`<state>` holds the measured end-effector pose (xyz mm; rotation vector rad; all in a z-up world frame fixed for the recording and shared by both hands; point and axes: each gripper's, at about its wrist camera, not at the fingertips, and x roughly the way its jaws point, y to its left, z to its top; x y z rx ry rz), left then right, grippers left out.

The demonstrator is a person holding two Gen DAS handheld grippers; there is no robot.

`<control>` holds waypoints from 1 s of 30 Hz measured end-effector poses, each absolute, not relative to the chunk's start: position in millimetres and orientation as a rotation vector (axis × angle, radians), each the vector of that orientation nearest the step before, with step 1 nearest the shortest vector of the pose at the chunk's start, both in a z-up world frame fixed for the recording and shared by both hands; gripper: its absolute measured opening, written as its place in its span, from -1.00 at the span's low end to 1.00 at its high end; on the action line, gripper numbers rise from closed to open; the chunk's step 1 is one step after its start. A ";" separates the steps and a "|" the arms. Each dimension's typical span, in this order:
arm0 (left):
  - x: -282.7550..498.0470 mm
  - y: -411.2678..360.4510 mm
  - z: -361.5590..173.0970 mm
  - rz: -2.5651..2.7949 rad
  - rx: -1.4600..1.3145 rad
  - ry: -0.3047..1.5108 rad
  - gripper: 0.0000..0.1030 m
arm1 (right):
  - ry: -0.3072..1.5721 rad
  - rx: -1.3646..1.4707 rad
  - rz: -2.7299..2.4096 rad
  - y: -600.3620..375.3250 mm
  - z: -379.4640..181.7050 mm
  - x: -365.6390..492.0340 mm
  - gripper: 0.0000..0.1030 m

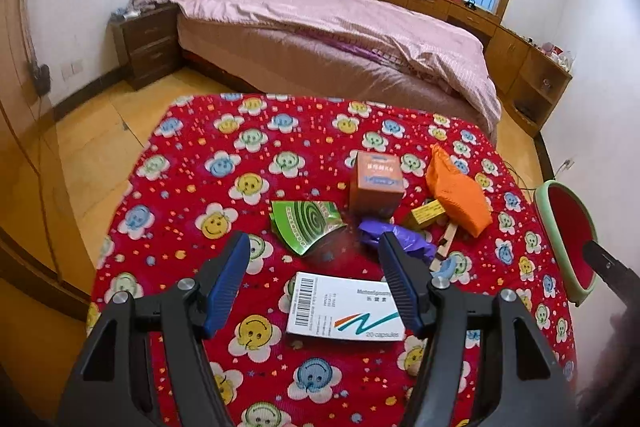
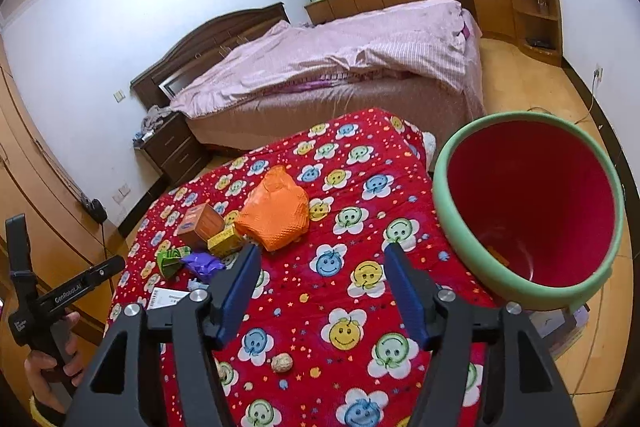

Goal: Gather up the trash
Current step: 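Grasp the orange mesh bag with the right gripper while the left grasps the green packet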

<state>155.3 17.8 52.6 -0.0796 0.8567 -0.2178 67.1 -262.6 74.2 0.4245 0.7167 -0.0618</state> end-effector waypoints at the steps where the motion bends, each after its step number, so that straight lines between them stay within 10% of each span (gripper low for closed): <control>1: 158.1 17.3 48.5 -0.221 -0.079 0.864 0.29 | 0.721 0.425 -0.063 -262.1 72.1 69.5 0.29; 30: 219.8 12.7 -19.6 -0.192 -0.129 0.958 0.48 | 0.837 0.355 -0.051 -241.2 34.5 150.9 0.46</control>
